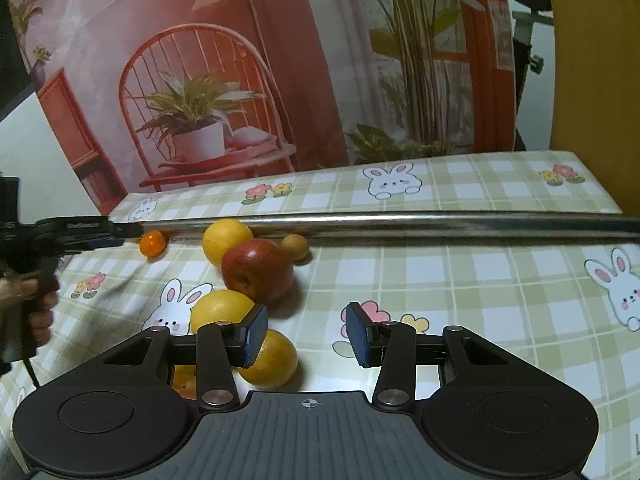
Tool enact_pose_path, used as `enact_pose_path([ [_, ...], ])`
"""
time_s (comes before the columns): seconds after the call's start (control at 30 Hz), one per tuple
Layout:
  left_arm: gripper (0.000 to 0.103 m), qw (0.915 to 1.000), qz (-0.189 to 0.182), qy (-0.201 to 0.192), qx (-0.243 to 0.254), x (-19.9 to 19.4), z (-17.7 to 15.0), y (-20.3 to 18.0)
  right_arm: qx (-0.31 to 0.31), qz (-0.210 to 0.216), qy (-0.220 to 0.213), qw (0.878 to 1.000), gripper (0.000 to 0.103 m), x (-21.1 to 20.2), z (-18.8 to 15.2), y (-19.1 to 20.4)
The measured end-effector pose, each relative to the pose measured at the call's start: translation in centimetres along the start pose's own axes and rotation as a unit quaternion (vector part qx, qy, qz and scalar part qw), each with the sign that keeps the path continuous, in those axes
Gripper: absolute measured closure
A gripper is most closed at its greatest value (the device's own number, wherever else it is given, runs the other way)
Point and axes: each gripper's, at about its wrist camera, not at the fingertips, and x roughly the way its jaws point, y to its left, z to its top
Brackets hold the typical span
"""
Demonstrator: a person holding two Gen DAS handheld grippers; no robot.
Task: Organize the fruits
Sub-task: 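Grasp a tangerine beside the metal pole with left while right moves to the red apple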
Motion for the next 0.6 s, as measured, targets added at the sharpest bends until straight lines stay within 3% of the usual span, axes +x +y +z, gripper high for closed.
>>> enact_pose_path([
  [0.27,0.045,0.9995,0.015,0.027,-0.004,2.1,-0.2,0.3,0.012,0.003,0.009,1.0,0.062,0.8,-0.2,-1.0],
  [0.33,0.061,0.9993,0.017,0.033,-0.006,2.5,-0.3,0.6,0.015,0.005,0.011,1.0,0.062,1.0,-0.3,-1.2],
  [0.6,0.062,0.9993,0.006,0.034,0.01,1.2,-0.8,0.7,0.017,0.012,0.016,1.0,0.062,1.6,-0.3,-1.2],
])
